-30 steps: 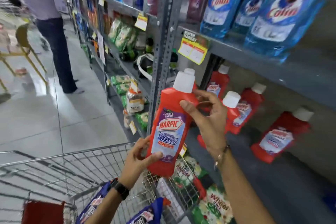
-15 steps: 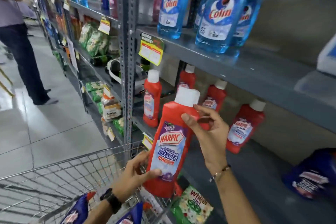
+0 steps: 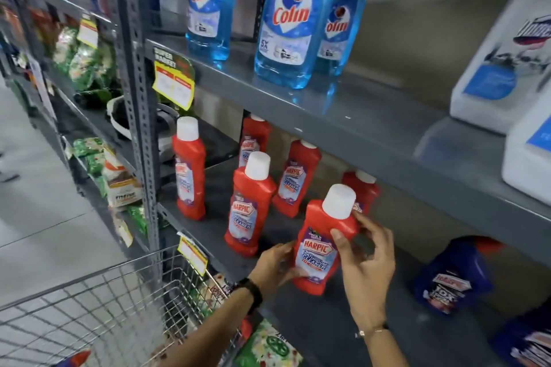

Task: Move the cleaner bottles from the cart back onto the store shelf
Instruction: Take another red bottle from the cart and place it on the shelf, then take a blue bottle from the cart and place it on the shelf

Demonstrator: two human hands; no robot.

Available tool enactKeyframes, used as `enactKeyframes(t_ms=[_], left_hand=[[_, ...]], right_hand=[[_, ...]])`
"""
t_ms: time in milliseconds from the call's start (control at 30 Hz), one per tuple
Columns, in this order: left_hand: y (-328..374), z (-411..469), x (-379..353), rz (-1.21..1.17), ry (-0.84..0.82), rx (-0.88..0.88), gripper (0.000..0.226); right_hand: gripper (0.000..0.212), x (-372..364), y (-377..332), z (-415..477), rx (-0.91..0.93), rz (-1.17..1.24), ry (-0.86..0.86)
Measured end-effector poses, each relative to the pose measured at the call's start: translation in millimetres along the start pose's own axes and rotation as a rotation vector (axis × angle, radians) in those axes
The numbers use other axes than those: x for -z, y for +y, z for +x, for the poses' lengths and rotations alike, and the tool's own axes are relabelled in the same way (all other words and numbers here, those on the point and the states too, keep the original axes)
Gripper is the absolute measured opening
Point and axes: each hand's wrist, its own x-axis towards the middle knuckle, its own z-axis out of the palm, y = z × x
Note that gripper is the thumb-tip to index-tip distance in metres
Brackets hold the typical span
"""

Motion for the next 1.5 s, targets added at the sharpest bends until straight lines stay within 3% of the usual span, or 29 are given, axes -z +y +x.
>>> enactKeyframes(t_ms=[133,333,433,567,667,767,833,967,1067,1167,1233,1333,1500], left_hand=[[-8,14,-4,-0.113,-0.046,0.086,0.059],[-9,11,-4,-0.022,-0.005,0.046,0.065],[-2,-1,-1,-0.088,0.050,0.081,0.067],[-17,-44,27,-0.255,0.148,0.099,0.051],[-55,-87,68,-0.223,0.306,0.191,0.040],[-118,-124,110,-0.217,0.510,0.348,0.033],[-170,-150,130,-0.166,0.547,0.493,0.034],[-269,-202,138,-0.184,0.434,0.814,0.035],[-317,-230,126,-0.221,0.259,1.012,0.046],[-356,-251,110,-0.134,0.035,1.108,0.060],[-371,-259,102,-0.068,-0.028,1.109,0.061],[-382,-266,95,-0.110,0.000,1.110,0.061],[-386,-271,96,-0.278,0.105,1.195,0.052]], right_hand=[[0.037,5,18,-1,-0.049,0.013,0.006],[0.040,-2,26,-6,-0.062,-0.035,0.069],[0.037,-9,25,-15,-0.066,-0.115,0.144],[0.036,-25,31,-44,0.113,-0.323,0.341],[0.021,-66,30,-86,0.140,-0.221,0.278],[0.019,-130,44,-140,-0.063,-0.202,-0.071],[0.024,-173,71,-177,-0.305,-0.255,-0.292],[0.033,-244,165,-235,-1.102,-0.315,-0.512],[0.015,-252,225,-270,-1.539,-0.297,-0.525],[0.016,-253,261,-314,-1.659,-0.396,-0.561],[0.029,-254,277,-337,-1.580,-0.495,-0.599],[0.038,-260,287,-361,-1.459,-0.576,-0.630],[0.034,-259,291,-366,-1.368,-0.602,-0.630]])
